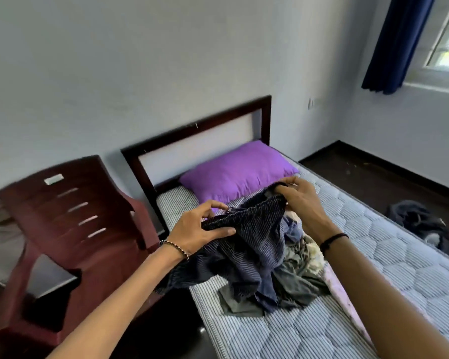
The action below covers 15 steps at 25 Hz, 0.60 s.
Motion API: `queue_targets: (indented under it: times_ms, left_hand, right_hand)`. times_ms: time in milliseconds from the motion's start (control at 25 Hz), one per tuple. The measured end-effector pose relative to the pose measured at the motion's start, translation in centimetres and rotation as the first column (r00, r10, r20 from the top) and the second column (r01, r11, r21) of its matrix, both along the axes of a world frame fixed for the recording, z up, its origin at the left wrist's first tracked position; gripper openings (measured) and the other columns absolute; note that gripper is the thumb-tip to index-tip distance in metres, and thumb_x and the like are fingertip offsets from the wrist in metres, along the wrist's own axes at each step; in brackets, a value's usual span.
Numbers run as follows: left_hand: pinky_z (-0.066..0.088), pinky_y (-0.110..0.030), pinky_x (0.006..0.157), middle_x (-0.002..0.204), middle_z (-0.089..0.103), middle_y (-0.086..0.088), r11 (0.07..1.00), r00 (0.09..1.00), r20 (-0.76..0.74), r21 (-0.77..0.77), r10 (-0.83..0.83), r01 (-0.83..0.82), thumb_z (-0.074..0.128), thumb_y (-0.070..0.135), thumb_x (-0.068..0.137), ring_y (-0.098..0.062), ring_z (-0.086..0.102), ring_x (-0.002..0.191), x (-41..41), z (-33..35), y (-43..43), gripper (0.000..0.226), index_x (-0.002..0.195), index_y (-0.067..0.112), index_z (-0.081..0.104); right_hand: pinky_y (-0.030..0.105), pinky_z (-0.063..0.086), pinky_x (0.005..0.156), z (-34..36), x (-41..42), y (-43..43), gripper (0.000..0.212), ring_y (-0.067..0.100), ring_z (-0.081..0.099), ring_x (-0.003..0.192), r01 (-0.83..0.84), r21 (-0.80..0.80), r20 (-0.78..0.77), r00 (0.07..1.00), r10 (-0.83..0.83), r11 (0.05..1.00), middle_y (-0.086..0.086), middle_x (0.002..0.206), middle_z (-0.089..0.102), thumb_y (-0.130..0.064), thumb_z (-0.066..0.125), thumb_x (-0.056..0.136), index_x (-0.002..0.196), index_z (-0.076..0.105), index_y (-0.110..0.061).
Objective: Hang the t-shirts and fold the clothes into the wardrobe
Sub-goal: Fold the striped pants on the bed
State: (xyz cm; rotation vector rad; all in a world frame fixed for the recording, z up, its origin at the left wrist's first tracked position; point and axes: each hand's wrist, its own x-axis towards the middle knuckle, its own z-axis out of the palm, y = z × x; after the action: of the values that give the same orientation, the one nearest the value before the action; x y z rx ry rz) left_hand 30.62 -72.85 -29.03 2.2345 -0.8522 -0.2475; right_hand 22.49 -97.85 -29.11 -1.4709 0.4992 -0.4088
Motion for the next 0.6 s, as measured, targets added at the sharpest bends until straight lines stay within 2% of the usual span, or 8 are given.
queue_targets:
  times_ms: [120,240,360,440,520,600]
  left_hand:
    - [0.044,-0.017,0.09,0.105,0.07,0.011,0.999,0.998,0.061,-0.049,0.009,-0.006,0.082,0.059,0.063,0.006,0.059,0.103,-0.3,3.5,2.1,0.048,0.106,0.045,0.064]
    - [0.05,-0.033,0.095,0.098,0.071,0.013,0.997,0.994,0.108,-0.077,0.031,-0.022,0.083,0.058,0.064,0.0,0.063,0.097,0.1,6.2,3.6,0.041,0.099,0.041,0.067]
    - [0.052,-0.039,0.091,0.091,0.072,0.017,0.99,0.988,0.151,-0.136,0.043,-0.022,0.084,0.049,0.07,-0.003,0.067,0.091,0.7,8.9,4.7,0.031,0.095,0.036,0.071]
    - [0.053,-0.042,0.09,0.092,0.073,0.017,0.988,0.981,0.189,-0.156,0.039,-0.009,0.079,0.054,0.073,-0.005,0.068,0.091,1.0,10.8,5.1,0.03,0.096,0.036,0.072]
    - [0.054,-0.042,0.086,0.09,0.073,0.016,0.988,0.969,0.243,-0.154,0.046,-0.008,0.071,0.064,0.072,-0.006,0.068,0.089,1.5,12.4,5.1,0.036,0.096,0.037,0.071]
    - [0.054,-0.041,0.083,0.088,0.073,0.017,0.987,0.955,0.289,-0.159,0.06,-0.014,0.068,0.065,0.071,-0.005,0.068,0.087,1.8,13.7,5.1,0.035,0.095,0.039,0.07]
  right_hand:
    - [0.019,0.049,0.05,3.7,1.2,0.3,0.016,0.013,0.063,0.063,-0.041,-0.154,-0.025,0.999,0.037,0.987,0.004,0.076,0.068,-0.003,0.074,0.087,0.088,0.061,-0.013]
    - [0.021,0.054,0.052,6.3,2.1,1.1,0.017,0.014,0.065,0.061,-0.099,-0.327,-0.052,0.995,0.087,0.94,0.008,0.083,0.066,0.002,0.077,0.081,0.09,0.065,-0.004]
    - [0.026,0.055,0.056,9.2,2.2,2.7,0.026,0.015,0.063,0.058,-0.249,-0.43,-0.045,0.966,0.255,0.868,0.008,0.086,0.068,0.006,0.076,0.08,0.1,0.063,-0.005]
    - [0.027,0.057,0.057,11.0,2.1,3.9,0.026,0.018,0.064,0.065,-0.36,-0.505,-0.021,0.914,0.405,0.785,0.011,0.097,0.067,0.011,0.065,0.085,0.102,0.061,-0.009]
    - [0.033,0.062,0.064,12.2,2.1,4.8,0.023,0.02,0.068,0.077,-0.423,-0.578,-0.021,0.863,0.505,0.698,0.003,0.118,0.06,0.01,0.058,0.09,0.099,0.066,-0.01]
    - [0.034,0.063,0.078,13.0,2.3,5.7,0.016,0.017,0.068,0.097,-0.49,-0.597,-0.063,0.818,0.571,0.636,-0.006,0.13,0.054,-0.002,0.061,0.096,0.099,0.074,-0.011]
